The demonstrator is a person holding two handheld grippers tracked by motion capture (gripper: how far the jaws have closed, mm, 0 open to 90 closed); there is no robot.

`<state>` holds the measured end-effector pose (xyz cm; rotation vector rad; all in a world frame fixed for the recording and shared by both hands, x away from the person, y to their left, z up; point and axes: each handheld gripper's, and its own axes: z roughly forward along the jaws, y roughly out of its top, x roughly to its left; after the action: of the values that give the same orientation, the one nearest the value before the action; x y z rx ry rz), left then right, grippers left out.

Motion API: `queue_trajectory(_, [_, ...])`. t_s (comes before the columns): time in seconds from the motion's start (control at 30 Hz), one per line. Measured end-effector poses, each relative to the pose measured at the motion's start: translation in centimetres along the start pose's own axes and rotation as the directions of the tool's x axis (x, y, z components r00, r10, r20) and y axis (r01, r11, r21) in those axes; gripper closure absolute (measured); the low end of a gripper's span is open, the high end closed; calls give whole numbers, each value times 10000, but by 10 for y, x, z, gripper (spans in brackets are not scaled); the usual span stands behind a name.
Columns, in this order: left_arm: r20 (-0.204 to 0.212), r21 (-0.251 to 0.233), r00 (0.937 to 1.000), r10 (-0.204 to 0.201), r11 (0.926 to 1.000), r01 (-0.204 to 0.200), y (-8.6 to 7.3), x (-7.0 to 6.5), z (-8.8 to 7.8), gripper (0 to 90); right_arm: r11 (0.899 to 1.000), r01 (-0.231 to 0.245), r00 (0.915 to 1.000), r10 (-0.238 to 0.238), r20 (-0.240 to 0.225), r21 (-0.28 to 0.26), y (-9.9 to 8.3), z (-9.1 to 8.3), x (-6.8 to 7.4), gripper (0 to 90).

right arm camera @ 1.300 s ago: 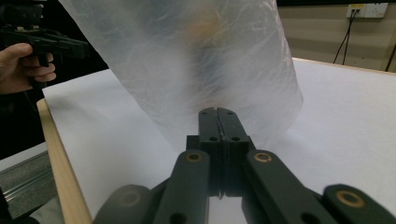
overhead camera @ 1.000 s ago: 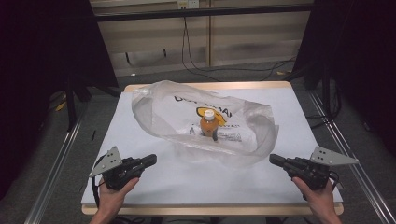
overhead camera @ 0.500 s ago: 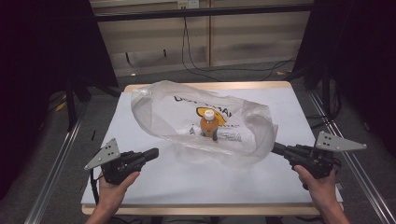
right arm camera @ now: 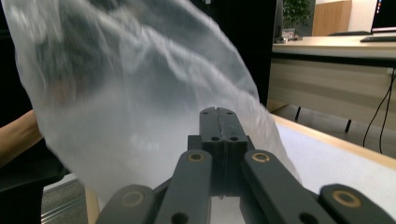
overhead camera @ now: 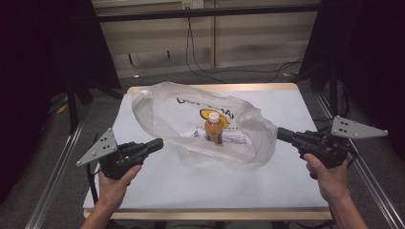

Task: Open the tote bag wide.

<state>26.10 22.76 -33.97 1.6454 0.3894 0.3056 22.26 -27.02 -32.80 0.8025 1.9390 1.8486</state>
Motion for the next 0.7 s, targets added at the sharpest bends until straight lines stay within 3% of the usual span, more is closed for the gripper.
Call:
queue_trajectory(0.07, [51,-70,9998,198,9998,-197,6,0,0,900,9999,105,9999,-105,-49,-26,6,1,2,900])
queue_trajectory(0.27, [263,-464,9994,243,9987,-231,18,-3,7,900,9995,252,9990,-260,-376,-210,20,6,8,900])
queue_trajectory(0.33, [365,-424,9982,471,9981,-455,23,-4,11,900,9992,264,9983,-279,-512,-297,24,10,9,900])
queue_trajectory(0.47, [541,-600,9975,464,9973,-432,33,-5,23,900,9991,298,9963,-322,-793,-315,28,18,13,900])
queue_trajectory(0.53, [550,-429,9971,532,9978,-509,35,-1,30,900,9990,308,9955,-335,-890,-315,29,23,15,900])
queue_trajectory(0.7, [563,130,9983,137,9998,-144,25,14,54,900,9994,299,9937,-277,-1085,180,20,39,15,900])
